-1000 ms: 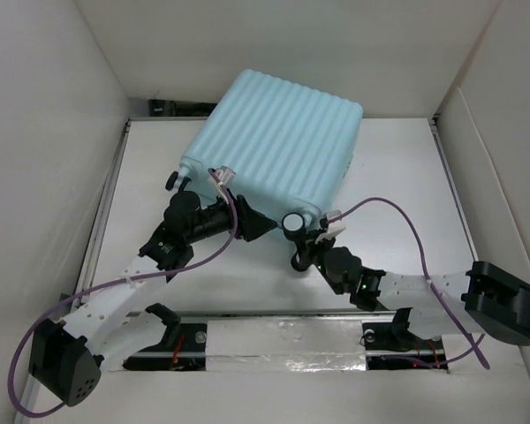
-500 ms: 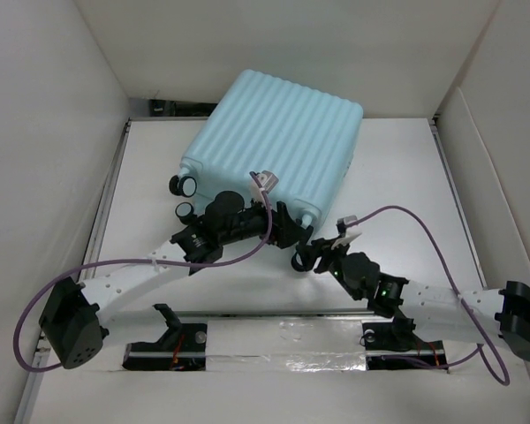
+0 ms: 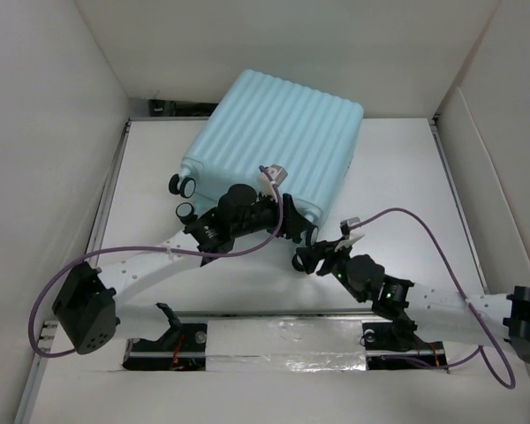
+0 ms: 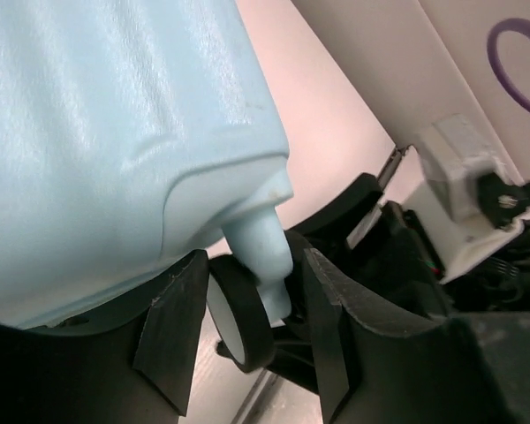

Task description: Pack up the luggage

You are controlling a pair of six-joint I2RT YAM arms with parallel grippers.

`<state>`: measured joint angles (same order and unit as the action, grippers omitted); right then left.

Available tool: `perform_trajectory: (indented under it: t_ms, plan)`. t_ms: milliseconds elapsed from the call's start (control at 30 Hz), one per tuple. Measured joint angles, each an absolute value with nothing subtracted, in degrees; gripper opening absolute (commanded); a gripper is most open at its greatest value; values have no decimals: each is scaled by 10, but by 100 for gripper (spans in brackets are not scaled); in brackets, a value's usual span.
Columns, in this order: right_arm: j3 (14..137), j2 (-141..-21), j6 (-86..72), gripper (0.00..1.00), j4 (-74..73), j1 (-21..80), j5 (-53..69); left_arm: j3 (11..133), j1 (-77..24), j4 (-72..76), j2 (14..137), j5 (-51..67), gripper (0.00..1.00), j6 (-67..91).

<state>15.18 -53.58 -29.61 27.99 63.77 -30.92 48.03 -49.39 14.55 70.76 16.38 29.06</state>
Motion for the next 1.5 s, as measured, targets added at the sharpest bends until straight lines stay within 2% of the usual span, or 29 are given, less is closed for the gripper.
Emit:
perform_trajectory:
  t_ms: [100, 167, 267, 367, 433, 467, 500, 600, 700, 767, 1000, 1133, 1267, 1367, 1400, 1500]
  plan:
    - [140, -463, -303, 77, 241, 636, -316, 513, -497, 150, 748, 168, 42, 290]
    - [136, -423, -307, 80, 221, 634, -317, 538, -505, 152, 777, 172, 42, 290]
    - [136, -389, -314, 81, 192, 634, -311, 589, -515, 163, 835, 187, 42, 292]
    - [135, -378, -327, 76, 169, 641, -310, 647, -522, 182, 899, 202, 43, 307]
    - [127, -378, -334, 67, 166, 646, -315, 693, -526, 187, 941, 213, 47, 322]
    - [120, -379, -338, 64, 168, 647, -316, 716, -528, 192, 961, 220, 54, 329]
    - [113, -380, -340, 56, 171, 649, -318, 739, -531, 196, 979, 227, 59, 337]
    - [105, -398, -338, 19, 180, 650, -326, 777, -543, 208, 999, 218, 70, 340]
    - [109, -442, -327, 7, 210, 650, -331, 770, -554, 203, 974, 181, 73, 327]
    - [122, -479, -316, 6, 225, 650, -335, 738, -558, 188, 924, 140, 73, 316]
    - [192, -552, -276, 0, 258, 649, -340, 573, -477, 44, 573, -88, 75, 305]
    - [196, -530, -268, 1, 258, 644, -346, 524, -402, -55, 435, -169, 82, 304]
    - [187, -481, -268, 11, 252, 632, -351, 477, -319, -127, 429, -155, 84, 289]
    - [178, -439, -278, 38, 217, 626, -360, 463, -294, -166, 484, -118, 84, 270]
    - [175, -425, -284, 50, 201, 626, -364, 463, -294, -167, 510, -105, 84, 265]
    - [159, -392, -298, 59, 169, 618, -369, 464, -294, -176, 562, -77, 82, 245]
